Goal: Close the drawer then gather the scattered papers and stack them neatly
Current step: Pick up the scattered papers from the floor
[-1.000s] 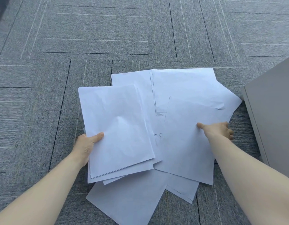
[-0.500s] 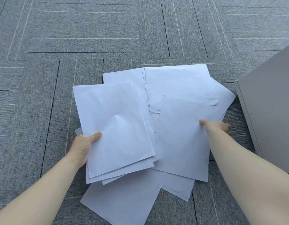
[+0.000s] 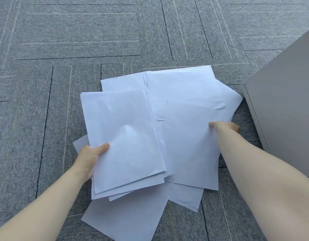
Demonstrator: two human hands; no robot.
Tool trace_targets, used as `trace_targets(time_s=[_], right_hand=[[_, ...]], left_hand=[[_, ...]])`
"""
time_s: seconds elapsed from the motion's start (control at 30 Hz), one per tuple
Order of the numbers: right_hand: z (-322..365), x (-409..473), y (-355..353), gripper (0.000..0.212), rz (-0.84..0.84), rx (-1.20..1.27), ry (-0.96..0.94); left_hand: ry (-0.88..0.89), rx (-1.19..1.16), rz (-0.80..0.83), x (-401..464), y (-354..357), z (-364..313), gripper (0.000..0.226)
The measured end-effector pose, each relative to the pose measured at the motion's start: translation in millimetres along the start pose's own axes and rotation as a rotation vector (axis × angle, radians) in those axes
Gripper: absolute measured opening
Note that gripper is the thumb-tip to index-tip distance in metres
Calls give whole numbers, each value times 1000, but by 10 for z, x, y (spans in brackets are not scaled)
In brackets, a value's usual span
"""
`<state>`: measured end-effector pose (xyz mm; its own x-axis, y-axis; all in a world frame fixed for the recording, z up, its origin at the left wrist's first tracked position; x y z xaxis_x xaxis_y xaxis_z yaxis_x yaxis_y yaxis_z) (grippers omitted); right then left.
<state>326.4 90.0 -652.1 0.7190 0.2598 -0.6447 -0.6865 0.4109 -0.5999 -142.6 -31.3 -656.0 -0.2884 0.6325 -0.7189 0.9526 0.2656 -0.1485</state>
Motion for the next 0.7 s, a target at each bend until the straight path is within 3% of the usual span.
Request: trace_targets(time_s=[0.1, 0.2, 0.3, 0.37, 0.53, 0.7], right_hand=[[25, 18, 53, 78, 123, 24, -72], [47, 10, -20, 79, 2, 5, -136], [118, -67, 83, 32, 120, 103, -283], [146, -153, 106, 16, 178, 179, -391], [580, -525, -94, 21, 236, 266, -728], [1013, -864, -433, 20, 231, 337, -882]], left_hand=[[-3, 1, 10, 5, 46, 21, 14], [-5, -7, 21, 5, 101, 13, 18], [0, -10, 26, 24, 124, 1, 20], [3, -7, 20, 34, 135, 6, 18], [0, 4, 16, 21, 194, -4, 17], [-3, -35, 10, 0, 256, -91, 31]])
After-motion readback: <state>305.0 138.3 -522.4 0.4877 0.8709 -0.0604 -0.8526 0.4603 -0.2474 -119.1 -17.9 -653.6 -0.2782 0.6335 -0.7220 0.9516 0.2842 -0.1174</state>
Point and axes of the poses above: each hand's wrist, its own x-axis towards the middle knuckle, its own y-axis out of the palm, z = x × y, the point moved 7 cm from there along x, towards the middle knuckle, and after that the axes turned 15 degrees about x, right-handed, at the moved point
